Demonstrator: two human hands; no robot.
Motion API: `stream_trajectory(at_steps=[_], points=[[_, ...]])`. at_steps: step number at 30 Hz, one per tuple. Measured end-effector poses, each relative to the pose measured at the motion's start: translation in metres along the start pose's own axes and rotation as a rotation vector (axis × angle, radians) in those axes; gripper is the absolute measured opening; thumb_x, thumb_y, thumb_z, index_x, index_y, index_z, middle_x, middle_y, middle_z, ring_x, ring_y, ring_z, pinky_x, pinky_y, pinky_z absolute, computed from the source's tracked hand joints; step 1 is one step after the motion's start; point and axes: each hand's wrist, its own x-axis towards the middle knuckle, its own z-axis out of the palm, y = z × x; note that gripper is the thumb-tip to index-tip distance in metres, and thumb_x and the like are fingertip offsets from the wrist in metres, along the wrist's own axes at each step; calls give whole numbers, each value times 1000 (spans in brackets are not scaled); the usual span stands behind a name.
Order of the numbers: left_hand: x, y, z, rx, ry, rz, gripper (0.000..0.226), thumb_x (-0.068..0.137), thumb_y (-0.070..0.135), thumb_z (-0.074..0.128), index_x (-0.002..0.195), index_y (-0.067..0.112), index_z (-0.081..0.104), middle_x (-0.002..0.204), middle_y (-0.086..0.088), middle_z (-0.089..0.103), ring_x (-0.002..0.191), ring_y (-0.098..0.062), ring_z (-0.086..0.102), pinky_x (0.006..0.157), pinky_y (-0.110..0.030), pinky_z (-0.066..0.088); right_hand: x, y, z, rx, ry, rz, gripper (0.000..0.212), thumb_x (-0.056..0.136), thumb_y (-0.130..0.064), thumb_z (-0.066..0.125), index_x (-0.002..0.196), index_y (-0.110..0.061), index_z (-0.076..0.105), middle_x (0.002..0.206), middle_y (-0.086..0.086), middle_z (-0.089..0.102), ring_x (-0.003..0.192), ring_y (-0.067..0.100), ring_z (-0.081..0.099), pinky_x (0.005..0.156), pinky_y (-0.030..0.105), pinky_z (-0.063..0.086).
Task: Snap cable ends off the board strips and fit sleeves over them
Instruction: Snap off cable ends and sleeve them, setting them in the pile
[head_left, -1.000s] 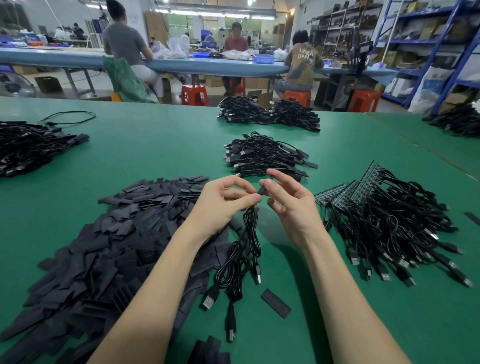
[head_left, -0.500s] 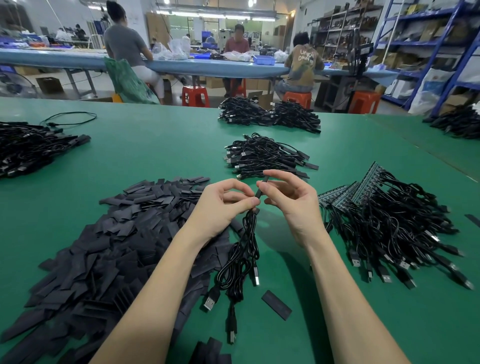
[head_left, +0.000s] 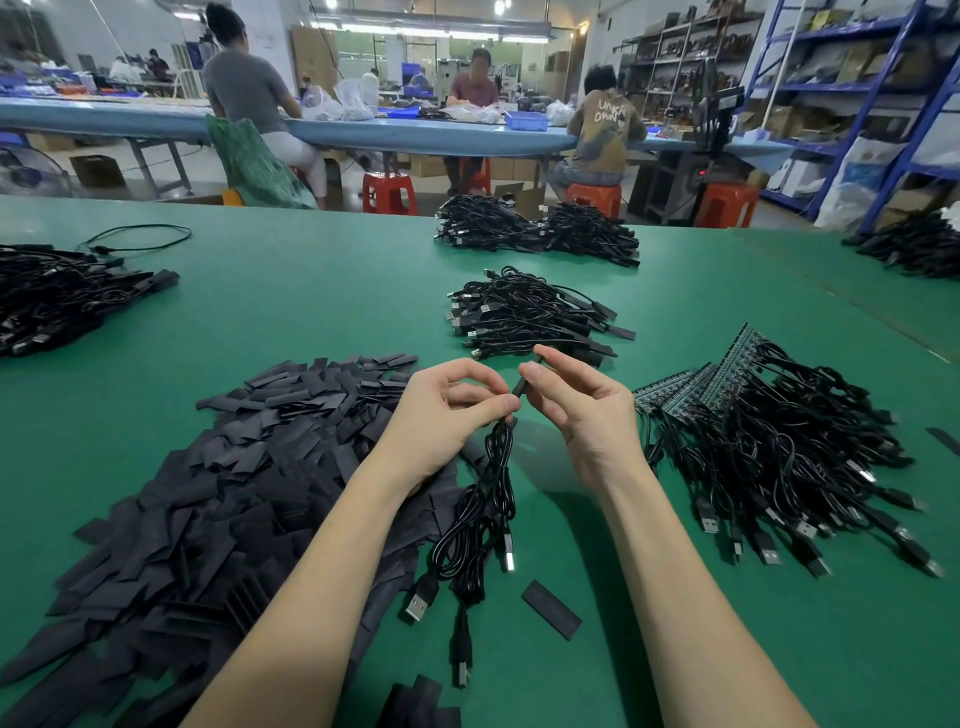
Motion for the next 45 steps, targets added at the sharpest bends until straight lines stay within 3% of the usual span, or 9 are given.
stream_trajectory(at_steps=[10,15,19,23,28,31,34,39,45], points=[[4,-3,5,59,24,35,14,81,10,83,84,19,72,78,-6,76,78,-16,74,79,-18,52,-1,-2,2,26,48,17,23,78,1,80,97,-12,80,94,10,78,85,18,73,79,24,58],[4,-1,13,427,-50,-81,35,73,40,88,96,30,63,98,12,70,88,-4,69,87,-25,56,2,-10,0,99,156,-20,23,82,4,77,98,-12,77,88,4,77,76,14,71,73,20,57],[2,4,23,464,-49,-156,29,74,34,87,92,30,64,88,10,73,79,-6,72,89,-36,58,4,-12,-8,115,263,-58,24,83,1,77,104,-10,75,88,5,76,72,14,69,72,21,57],[12,14,28,413,48,-143,24,77,31,85,90,29,65,88,10,75,85,-10,73,85,-32,57,8,-15,-17,163,338,-84,42,87,-13,78,126,-16,64,101,10,76,78,19,71,70,25,59],[61,36,33,587,96,46,16,83,23,80,92,25,67,85,13,70,81,2,66,78,-17,53,11,-2,-21,-217,372,-46,40,96,-34,68,131,-25,50,90,-4,79,70,13,70,62,26,57],[106,48,35,880,84,128,15,86,21,74,98,24,67,94,5,70,91,-17,67,88,-33,55,11,18,-18,-500,305,-15,29,95,-32,66,122,-28,55,81,-8,77,71,13,69,74,34,58],[144,47,34,1233,16,214,18,91,18,66,107,24,65,110,-3,69,106,-28,63,86,-36,50,15,31,-16,-752,253,0,17,90,-42,64,106,-35,61,80,-11,76,81,14,72,88,41,56],[184,30,36,1452,-53,222,27,92,8,59,115,20,65,118,-8,68,111,-32,61,83,-35,46,20,34,-16,-835,275,19,12,87,-45,62,97,-38,63,77,-15,74,78,10,71,84,43,58],[188,-11,36,1435,-200,53,45,96,24,57,140,21,50,140,-7,55,128,-30,52,97,-40,47,19,32,-16,-870,268,31,10,86,-42,60,96,-39,62,74,-16,74,78,9,70,83,43,57]])
